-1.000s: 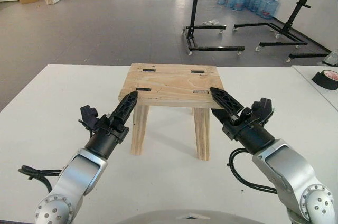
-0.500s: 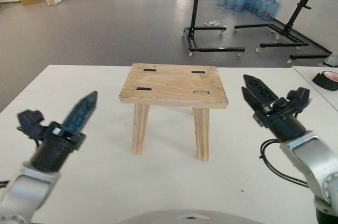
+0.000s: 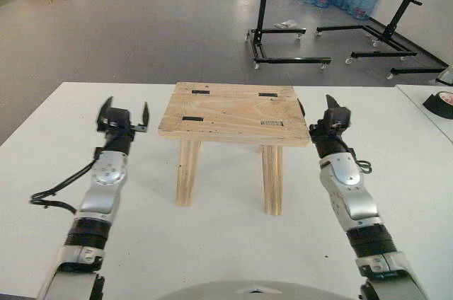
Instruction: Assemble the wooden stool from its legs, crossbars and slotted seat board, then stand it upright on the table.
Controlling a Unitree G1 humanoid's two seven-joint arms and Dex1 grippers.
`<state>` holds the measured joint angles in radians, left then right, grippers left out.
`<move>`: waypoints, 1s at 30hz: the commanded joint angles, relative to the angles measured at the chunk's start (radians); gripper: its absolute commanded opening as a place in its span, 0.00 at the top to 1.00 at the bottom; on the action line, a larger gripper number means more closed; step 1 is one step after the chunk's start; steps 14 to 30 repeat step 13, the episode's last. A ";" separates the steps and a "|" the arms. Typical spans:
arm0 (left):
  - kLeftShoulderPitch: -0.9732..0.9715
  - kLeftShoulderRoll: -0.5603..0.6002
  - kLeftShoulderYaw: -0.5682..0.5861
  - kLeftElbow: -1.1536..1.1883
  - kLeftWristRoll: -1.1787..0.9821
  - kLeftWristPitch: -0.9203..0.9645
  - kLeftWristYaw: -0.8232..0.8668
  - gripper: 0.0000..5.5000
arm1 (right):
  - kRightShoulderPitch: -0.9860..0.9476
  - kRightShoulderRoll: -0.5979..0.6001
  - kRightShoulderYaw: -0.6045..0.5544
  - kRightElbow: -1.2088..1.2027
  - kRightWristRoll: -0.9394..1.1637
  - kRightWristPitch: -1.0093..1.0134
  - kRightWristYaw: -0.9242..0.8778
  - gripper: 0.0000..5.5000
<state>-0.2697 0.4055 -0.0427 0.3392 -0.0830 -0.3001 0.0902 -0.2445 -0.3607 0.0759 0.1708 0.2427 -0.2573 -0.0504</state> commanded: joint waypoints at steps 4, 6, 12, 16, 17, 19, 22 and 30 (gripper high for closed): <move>-0.052 -0.083 0.051 0.140 0.035 -0.186 -0.032 0.19 | -0.041 0.078 -0.073 0.103 -0.048 -0.078 0.053 0.29; -0.046 -0.096 0.059 0.133 0.048 -0.201 -0.035 0.19 | -0.038 0.093 -0.090 0.106 -0.055 -0.080 0.062 0.29; -0.024 -0.130 0.084 0.104 0.062 -0.201 -0.046 0.19 | -0.028 0.124 -0.112 0.102 -0.091 -0.082 0.087 0.29; -0.022 -0.133 0.084 0.102 0.067 -0.201 -0.049 0.19 | -0.026 0.128 -0.115 0.101 -0.096 -0.083 0.090 0.29; -0.022 -0.133 0.084 0.102 0.067 -0.201 -0.049 0.19 | -0.026 0.128 -0.115 0.101 -0.096 -0.083 0.090 0.29; -0.022 -0.133 0.084 0.102 0.067 -0.201 -0.049 0.19 | -0.026 0.128 -0.115 0.101 -0.096 -0.083 0.090 0.29; -0.022 -0.133 0.084 0.102 0.067 -0.201 -0.049 0.19 | -0.026 0.128 -0.115 0.101 -0.096 -0.083 0.090 0.29; -0.022 -0.133 0.084 0.102 0.067 -0.201 -0.049 0.19 | -0.026 0.128 -0.115 0.101 -0.096 -0.083 0.090 0.29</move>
